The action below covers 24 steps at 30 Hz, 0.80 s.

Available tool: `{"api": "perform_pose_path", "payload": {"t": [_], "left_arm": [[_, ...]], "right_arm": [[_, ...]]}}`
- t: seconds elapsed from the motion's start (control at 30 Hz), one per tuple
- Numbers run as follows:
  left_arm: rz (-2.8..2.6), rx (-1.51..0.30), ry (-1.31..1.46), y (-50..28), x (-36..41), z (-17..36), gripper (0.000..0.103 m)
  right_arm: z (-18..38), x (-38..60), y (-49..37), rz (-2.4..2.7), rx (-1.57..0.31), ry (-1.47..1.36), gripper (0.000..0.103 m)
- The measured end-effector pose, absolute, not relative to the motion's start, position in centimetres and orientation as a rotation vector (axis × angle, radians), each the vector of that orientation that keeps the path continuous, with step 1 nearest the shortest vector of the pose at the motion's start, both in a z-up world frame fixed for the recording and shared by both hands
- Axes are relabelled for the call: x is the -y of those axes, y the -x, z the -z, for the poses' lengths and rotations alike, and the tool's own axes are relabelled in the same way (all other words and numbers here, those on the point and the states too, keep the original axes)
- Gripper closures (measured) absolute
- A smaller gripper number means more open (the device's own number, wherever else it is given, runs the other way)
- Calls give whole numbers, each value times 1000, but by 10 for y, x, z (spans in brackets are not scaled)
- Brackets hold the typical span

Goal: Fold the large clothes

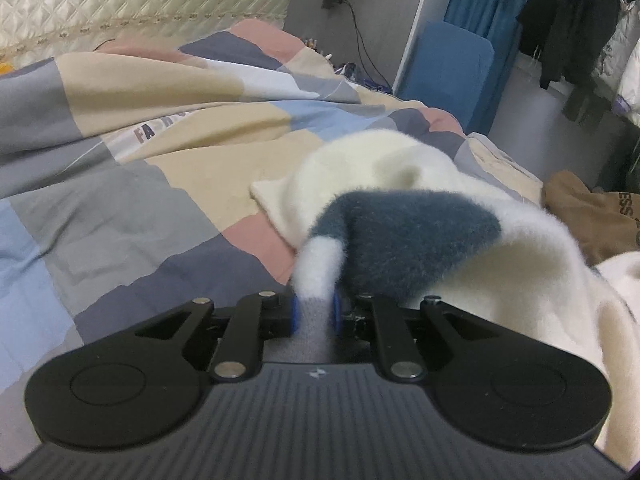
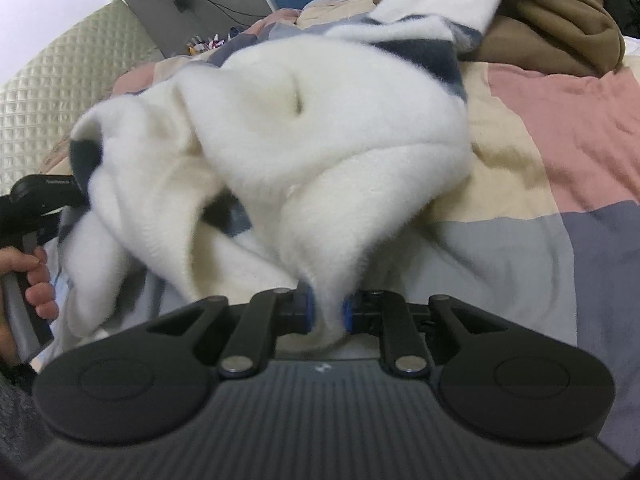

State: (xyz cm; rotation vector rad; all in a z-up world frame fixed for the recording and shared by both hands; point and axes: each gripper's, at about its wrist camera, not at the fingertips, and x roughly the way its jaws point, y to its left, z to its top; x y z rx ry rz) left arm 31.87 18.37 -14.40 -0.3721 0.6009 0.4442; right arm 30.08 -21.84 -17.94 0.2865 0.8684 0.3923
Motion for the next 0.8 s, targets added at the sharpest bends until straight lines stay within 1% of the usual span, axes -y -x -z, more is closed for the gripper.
{"api": "perform_pose_path", "payload": {"t": [0.07, 0.1, 0.13, 0.17, 0.2, 0.23, 0.27, 0.33, 0.4, 0.53, 0.63, 0.8], "left_arm": [[-447, -607, 383, -316, -182, 138, 74], [-446, -602, 381, -315, -185, 136, 59], [-449, -597, 368, -314, -182, 133, 42], [-454, -589, 350, -310, -178, 129, 38], [-451, -582, 339, -306, -174, 124, 35], [-436, -574, 338, -301, -171, 120, 35], [-413, -564, 349, -296, -168, 115, 35], [-360, -543, 374, -286, -162, 107, 30], [-318, -515, 364, -273, -149, 97, 27], [-195, -466, 380, -261, -121, 87, 26], [-74, -453, 418, -266, -103, 91, 26], [48, -501, 456, -282, -82, 115, 26]], "right_arm": [[174, 219, -295, -392, -867, -294, 78], [172, 219, -287, -393, -870, -294, 71], [169, 219, -277, -392, -872, -295, 61], [166, 220, -274, -390, -871, -297, 54], [162, 222, -271, -384, -865, -301, 45], [158, 225, -268, -383, -850, -305, 43], [151, 228, -264, -383, -828, -308, 43], [140, 234, -259, -377, -791, -317, 43], [126, 239, -255, -354, -736, -302, 43], [108, 238, -251, -356, -609, -217, 40], [105, 231, -255, -419, -558, -193, 40], [114, 204, -277, -497, -516, -112, 42]]}}
